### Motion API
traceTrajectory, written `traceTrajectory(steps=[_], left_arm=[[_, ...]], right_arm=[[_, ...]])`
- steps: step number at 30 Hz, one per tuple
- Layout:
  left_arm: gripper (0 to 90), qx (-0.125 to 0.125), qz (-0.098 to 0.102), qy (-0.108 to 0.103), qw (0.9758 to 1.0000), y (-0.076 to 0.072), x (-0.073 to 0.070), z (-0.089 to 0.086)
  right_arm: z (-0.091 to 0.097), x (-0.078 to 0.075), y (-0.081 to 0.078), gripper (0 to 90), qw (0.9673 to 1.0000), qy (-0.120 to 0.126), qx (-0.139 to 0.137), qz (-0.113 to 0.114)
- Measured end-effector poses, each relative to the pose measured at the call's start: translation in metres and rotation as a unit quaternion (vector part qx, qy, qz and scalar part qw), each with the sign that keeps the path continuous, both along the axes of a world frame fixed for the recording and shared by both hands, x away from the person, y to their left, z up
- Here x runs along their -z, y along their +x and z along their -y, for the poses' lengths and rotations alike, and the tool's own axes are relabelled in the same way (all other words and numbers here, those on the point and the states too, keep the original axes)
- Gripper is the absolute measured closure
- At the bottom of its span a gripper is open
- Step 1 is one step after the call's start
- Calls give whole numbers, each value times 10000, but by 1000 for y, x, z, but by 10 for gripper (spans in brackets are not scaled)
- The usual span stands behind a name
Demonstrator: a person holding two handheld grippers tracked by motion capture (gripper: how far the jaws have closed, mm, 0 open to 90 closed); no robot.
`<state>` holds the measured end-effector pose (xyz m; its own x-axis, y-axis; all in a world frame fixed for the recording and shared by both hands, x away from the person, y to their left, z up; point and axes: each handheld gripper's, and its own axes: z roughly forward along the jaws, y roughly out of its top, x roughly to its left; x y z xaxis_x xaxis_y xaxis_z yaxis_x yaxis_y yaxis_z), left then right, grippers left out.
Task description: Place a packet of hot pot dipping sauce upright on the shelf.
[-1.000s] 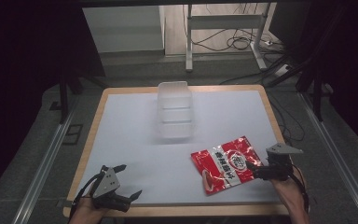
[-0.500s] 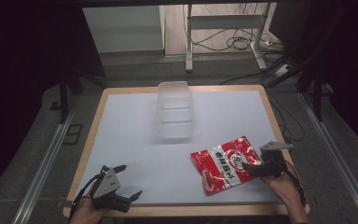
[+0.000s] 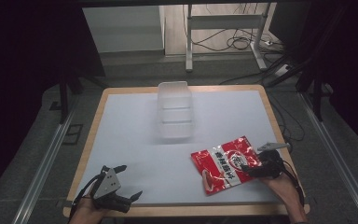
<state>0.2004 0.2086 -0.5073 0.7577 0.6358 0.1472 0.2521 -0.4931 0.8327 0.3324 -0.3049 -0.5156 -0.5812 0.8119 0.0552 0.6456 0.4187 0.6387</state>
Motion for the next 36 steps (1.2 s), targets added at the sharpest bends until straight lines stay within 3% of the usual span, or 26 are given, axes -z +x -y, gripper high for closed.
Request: traceTrajectory(steps=[3,7,12,16,26,32,36], left_arm=[[25,3,-7,0,10000,0,0,0],[26,5,-6,7,10000,0,0,0],[26,5,7,22,10000,0,0,1],[25,5,2,26,10000,0,0,1],[25,4,7,42,10000,0,0,1],[25,9,12,52,10000,-1,0,1],[25,4,10,51,10000,0,0,1]], right_arm=[[0,-2,-1,200,10000,24,-21,3],[-1,-8,-3,309,9993,328,-151,11],[-8,-10,-5,364,9991,300,-279,62],[-15,-10,-5,418,9987,281,-418,-22],[-34,-14,-6,637,9975,232,-653,117],[-38,-16,-5,868,9973,271,-678,101],[-41,-19,-7,879,9975,184,-667,105]])
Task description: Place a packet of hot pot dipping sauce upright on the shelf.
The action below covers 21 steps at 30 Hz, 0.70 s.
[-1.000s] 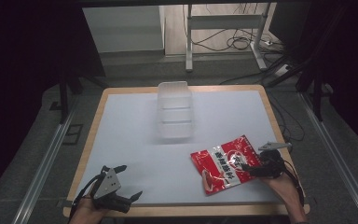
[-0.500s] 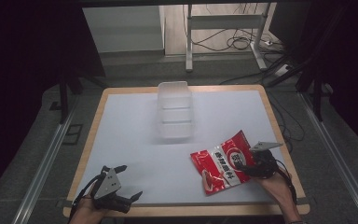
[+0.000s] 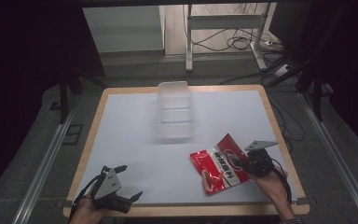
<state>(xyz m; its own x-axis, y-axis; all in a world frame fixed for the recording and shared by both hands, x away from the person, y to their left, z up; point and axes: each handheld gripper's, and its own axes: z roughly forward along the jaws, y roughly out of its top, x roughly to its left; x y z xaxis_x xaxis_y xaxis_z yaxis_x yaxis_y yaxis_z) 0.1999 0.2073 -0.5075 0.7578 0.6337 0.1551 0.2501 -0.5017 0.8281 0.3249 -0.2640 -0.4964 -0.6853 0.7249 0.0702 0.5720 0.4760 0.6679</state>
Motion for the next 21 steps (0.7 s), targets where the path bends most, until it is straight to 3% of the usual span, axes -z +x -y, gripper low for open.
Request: traceTrajectory(steps=[5,21], left_arm=[[25,-5,-1,-2,10000,0,0,0],[25,-40,-12,-59,10000,1,0,-1]], right_arm=[[-2,-5,-1,879,10000,35,57,7],[-9,-42,2,878,9977,652,-40,205]])
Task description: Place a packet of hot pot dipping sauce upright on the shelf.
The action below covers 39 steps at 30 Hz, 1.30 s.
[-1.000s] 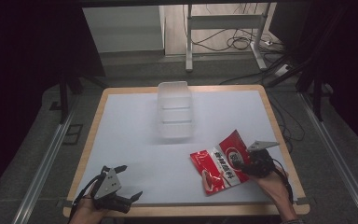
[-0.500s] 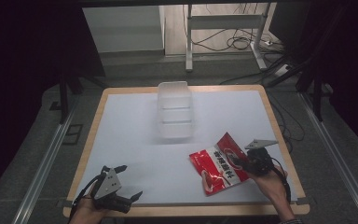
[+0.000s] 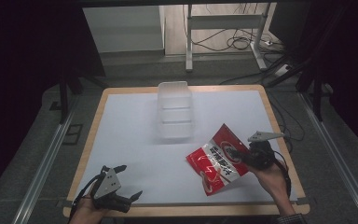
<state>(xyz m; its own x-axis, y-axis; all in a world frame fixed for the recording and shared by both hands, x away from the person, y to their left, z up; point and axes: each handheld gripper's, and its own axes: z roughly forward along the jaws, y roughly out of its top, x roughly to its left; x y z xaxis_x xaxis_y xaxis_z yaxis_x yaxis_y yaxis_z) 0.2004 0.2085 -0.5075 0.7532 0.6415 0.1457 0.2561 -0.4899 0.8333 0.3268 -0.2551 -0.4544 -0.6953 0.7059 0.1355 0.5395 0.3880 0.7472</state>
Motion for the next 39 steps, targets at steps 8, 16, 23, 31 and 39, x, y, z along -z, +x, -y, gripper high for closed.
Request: traceTrajectory(steps=[8,16,23,31,39], left_arm=[[20,-21,-27,-98,9999,1,0,-2],[15,-61,-71,-311,9995,2,-1,-5],[14,-159,-107,-501,9986,3,-1,-9],[11,-211,-114,-893,9957,2,-3,-17],[0,-172,-127,-1069,9940,1,-4,-21]], right_arm=[[-9,-19,4,878,9997,178,-133,-70],[-16,-39,7,878,9993,264,-278,45],[-20,-56,8,879,9978,440,-484,117],[-26,-74,8,879,9973,363,-566,285],[-23,-86,14,880,9979,222,-421,448]])
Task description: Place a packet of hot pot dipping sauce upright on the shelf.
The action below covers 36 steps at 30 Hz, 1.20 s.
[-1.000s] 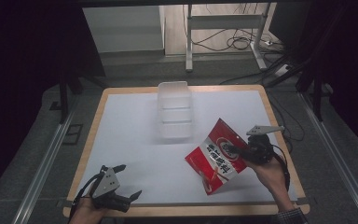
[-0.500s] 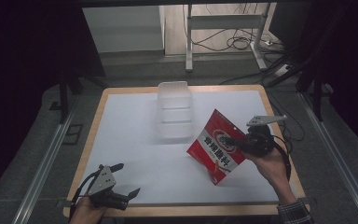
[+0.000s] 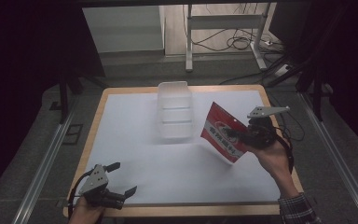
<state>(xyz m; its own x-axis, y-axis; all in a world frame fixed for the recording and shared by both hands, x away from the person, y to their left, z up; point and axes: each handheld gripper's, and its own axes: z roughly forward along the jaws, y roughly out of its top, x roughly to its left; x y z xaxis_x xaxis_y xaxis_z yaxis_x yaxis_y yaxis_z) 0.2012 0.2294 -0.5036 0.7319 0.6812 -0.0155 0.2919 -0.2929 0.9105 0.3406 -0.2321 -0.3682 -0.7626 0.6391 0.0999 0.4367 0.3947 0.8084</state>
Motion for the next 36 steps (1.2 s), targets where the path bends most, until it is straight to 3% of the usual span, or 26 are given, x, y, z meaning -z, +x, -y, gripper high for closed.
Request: traceTrajectory(steps=[6,12,17,23,36], left_arm=[[0,139,50,-197,9997,0,0,-2],[0,188,75,-58,9998,-1,1,1],[0,210,-33,-25,9998,1,3,2],[0,160,-123,-106,9997,2,3,0],[0,159,-254,-218,9993,3,4,-2]], right_arm=[[6,-9,13,880,9998,21,169,100],[5,-13,26,880,9996,-1,210,174],[0,-17,44,880,9994,-14,270,209],[-4,-18,63,879,9993,104,311,180],[-29,-29,98,879,9997,56,109,224]])
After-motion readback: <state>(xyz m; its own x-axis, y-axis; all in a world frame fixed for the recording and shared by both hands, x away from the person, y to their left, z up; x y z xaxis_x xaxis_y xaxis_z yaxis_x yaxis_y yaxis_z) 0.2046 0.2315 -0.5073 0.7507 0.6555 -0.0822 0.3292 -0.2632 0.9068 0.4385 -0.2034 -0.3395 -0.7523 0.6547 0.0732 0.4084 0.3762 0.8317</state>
